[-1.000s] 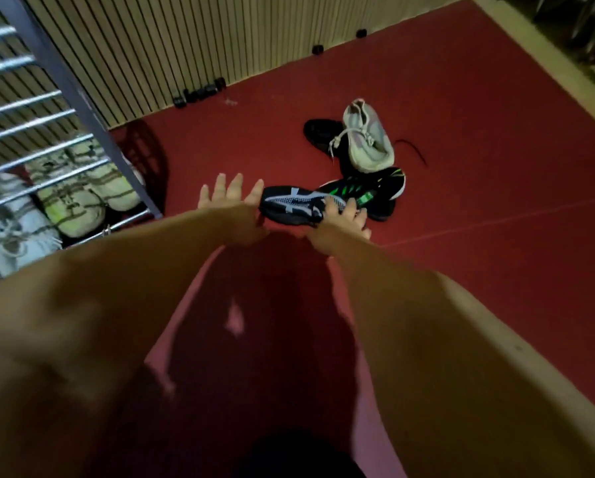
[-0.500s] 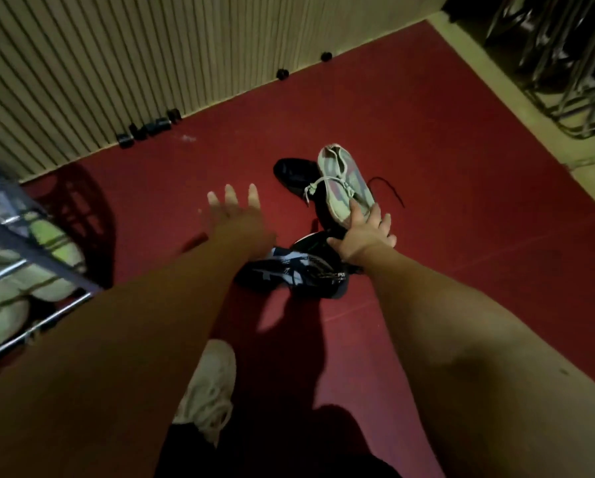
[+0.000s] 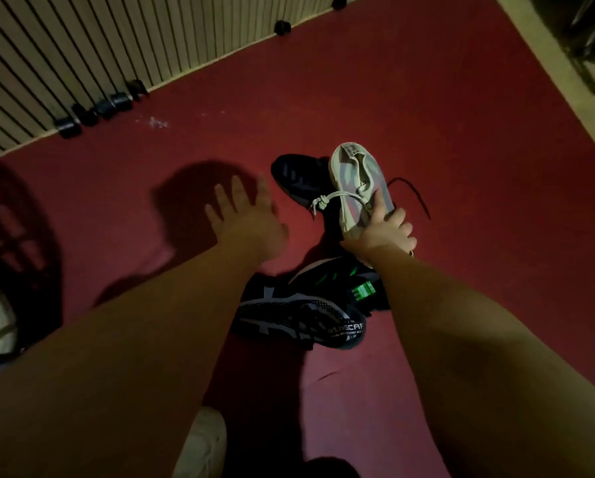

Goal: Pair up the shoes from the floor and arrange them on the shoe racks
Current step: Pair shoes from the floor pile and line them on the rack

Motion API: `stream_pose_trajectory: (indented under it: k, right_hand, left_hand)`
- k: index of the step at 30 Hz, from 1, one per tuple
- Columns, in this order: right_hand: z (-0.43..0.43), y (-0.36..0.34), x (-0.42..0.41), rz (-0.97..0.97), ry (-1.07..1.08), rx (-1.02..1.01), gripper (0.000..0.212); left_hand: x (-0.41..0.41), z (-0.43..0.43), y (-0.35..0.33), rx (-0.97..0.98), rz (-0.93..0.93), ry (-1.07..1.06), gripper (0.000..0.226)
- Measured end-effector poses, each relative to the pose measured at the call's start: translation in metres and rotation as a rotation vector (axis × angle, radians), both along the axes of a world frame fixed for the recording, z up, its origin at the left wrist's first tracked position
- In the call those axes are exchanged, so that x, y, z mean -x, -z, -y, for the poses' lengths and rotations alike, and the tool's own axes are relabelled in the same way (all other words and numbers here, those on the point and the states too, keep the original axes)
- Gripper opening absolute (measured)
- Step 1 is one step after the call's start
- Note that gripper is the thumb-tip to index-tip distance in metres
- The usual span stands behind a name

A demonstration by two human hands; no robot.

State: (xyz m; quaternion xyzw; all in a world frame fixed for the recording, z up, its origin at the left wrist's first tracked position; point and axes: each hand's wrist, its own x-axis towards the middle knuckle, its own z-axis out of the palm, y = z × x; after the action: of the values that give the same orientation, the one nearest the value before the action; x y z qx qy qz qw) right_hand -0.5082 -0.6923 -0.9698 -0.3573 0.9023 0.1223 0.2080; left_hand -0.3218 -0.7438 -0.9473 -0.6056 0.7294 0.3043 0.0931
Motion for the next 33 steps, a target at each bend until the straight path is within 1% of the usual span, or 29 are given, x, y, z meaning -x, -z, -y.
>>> stream_pose_trajectory:
  k: [3,6,8,9,11,13,15,17,21,23,25,27,29,31,33]
  right_hand:
    - [-0.003,0.003,-0.009,-0.025,-0.054,0.073,0.111]
    - [-0.008,-0.002,-0.024,-0.012,-0.226,0.155,0.111]
    - [-0.010,-0.003,-0.040,0.043,-0.369,0.199,0.111]
    - [-0.009,-0.001,-0.050,0.111,-0.407,0.218,0.110]
    - [-0.004,0.003,-0.071,0.283,-0.406,0.258,0.105]
    - [0.001,0.006,-0.083,0.381,-0.359,0.249,0.099]
    - [-0.001,0.004,-0.082,0.371,-0.347,0.172,0.095]
    - [-0.009,-0.001,-0.070,0.312,-0.336,0.142,0.094]
    - [-0.025,-0.009,-0.032,0.170,-0.180,0.211,0.091]
    - [-0.032,-0.008,-0.011,0.129,-0.097,0.180,0.096]
    - [-0.042,-0.002,0.010,0.130,0.004,0.141,0.100]
    - [-0.056,0.008,0.027,0.206,0.157,0.172,0.100]
    - [-0.071,0.022,0.036,0.292,0.330,0.291,0.093]
    - [-0.088,0.038,0.043,0.317,0.470,0.397,0.081]
    - [-0.107,0.052,0.045,0.335,0.540,0.417,0.068]
  left_hand:
    - [0.000,0.014,-0.001,0.021,-0.024,-0.057,0.080]
    - [-0.003,0.024,-0.005,0.156,-0.049,-0.133,0.072]
    - [-0.002,0.024,-0.008,0.228,-0.093,-0.230,0.070]
    - [-0.002,0.022,-0.011,0.235,-0.112,-0.260,0.069]
    - [-0.001,0.015,-0.014,0.222,-0.132,-0.271,0.066]
    - [-0.002,0.008,-0.014,0.214,-0.141,-0.262,0.064]
    - [-0.004,0.001,-0.013,0.193,-0.131,-0.265,0.066]
    - [-0.005,-0.007,-0.014,0.163,-0.105,-0.265,0.066]
    - [-0.009,-0.021,-0.009,0.163,-0.067,-0.201,0.065]
    - [-0.012,-0.025,-0.001,0.172,-0.041,-0.165,0.068]
    - [-0.014,-0.028,0.007,0.181,-0.004,-0.102,0.070]
    - [-0.013,-0.031,0.011,0.167,0.030,-0.032,0.071]
    - [-0.010,-0.033,0.015,0.149,0.051,0.020,0.072]
    - [-0.001,-0.033,0.018,0.133,0.064,0.065,0.074]
    - [0.011,-0.034,0.020,0.098,0.077,0.107,0.074]
